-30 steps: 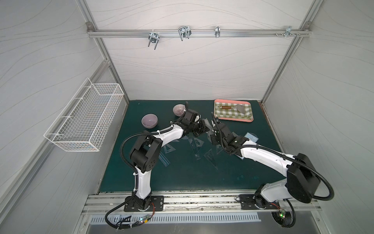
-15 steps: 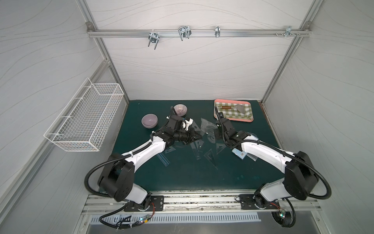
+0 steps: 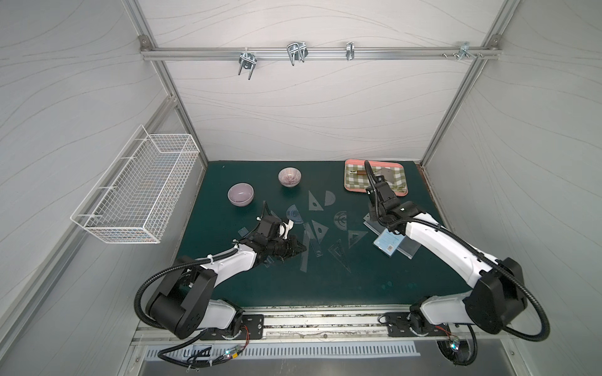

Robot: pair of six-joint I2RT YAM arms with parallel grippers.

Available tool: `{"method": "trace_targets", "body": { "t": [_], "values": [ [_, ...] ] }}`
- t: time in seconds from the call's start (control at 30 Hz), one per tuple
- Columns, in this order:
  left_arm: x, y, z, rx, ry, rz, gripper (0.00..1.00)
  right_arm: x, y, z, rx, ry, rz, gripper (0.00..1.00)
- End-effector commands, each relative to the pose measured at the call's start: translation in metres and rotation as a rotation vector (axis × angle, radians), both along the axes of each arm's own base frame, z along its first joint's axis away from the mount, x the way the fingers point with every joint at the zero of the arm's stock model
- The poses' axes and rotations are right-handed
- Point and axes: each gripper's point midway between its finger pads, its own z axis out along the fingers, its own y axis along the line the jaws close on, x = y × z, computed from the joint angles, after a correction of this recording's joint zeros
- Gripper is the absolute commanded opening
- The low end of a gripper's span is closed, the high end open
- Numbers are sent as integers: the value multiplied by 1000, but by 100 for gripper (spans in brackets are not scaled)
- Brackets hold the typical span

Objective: Open the ruler set and take out the ruler
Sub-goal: Place the ruler set bag in the ruler set bag.

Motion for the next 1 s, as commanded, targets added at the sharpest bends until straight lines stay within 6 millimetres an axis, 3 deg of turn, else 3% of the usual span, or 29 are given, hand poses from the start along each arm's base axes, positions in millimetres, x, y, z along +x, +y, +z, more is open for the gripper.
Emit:
{"method": "trace_targets", "body": {
  "t": [0.0, 0.13, 0.3, 0.43, 0.57, 0.67, 0.77, 0.87, 0.9, 0.97],
  "values": [
    [16, 1, -1, -36, -99, 13, 0, -18, -44, -3, -124, 62, -131, 0],
    [16, 4, -18, -46, -83, 22, 0, -21, -59, -23, -113, 114, -173, 0],
    [21, 7, -35, -30, -69, 35, 0, -16, -56, -57, -114, 179, -175, 0],
    [21, 14, -46, -5, -49, 56, 13, -8, -44, -88, -97, 233, -147, 0],
    [22, 23, -52, 5, -29, 83, 39, -4, -35, -110, -87, 280, -130, 2],
    [24, 25, -49, -1, -25, 96, 59, -5, -28, -119, -64, 300, -113, 19],
    [24, 27, -36, -10, -41, 106, 97, -6, -20, -116, -13, 288, -83, 41],
    [30, 34, -8, 13, -104, 122, 100, -7, -7, -104, 72, 251, -19, 66],
    [34, 38, 7, 32, -145, 133, 100, -6, -3, -97, 112, 233, 5, 97],
    [43, 54, 34, 87, -231, 176, 100, -7, 6, -84, 177, 199, 52, 99]
  ]
}}
